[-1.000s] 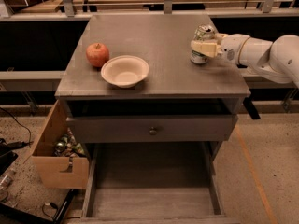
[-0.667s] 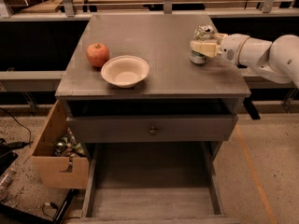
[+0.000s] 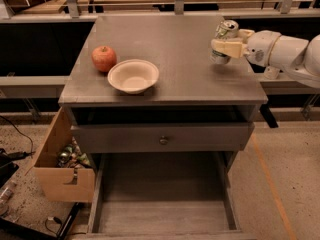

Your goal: Place 7up can into middle drawer

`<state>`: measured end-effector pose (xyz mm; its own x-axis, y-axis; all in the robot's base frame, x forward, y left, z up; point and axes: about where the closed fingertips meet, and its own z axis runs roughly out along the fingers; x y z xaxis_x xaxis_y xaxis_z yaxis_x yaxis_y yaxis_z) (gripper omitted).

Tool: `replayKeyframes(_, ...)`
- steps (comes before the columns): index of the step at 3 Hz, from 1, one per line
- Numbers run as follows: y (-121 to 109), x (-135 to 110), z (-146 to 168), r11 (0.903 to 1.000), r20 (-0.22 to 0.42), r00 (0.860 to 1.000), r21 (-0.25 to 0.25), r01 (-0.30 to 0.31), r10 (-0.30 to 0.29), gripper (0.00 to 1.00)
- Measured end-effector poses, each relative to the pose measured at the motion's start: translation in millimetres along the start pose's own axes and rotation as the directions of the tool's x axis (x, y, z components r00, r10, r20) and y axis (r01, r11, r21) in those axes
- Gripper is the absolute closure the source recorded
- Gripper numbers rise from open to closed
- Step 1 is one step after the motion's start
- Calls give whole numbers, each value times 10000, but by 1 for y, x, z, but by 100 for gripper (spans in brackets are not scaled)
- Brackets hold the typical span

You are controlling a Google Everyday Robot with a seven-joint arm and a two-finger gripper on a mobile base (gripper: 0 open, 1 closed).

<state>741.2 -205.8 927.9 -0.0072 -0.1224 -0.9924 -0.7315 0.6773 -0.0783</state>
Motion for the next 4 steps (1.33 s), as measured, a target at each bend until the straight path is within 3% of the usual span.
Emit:
replayKeyframes(2, 23, -10, -75, 9976, 517, 9971, -385, 579, -558, 100)
replayKeyframes(4, 48, 18, -134, 9891, 399, 9938, -1012, 1074, -1038, 100)
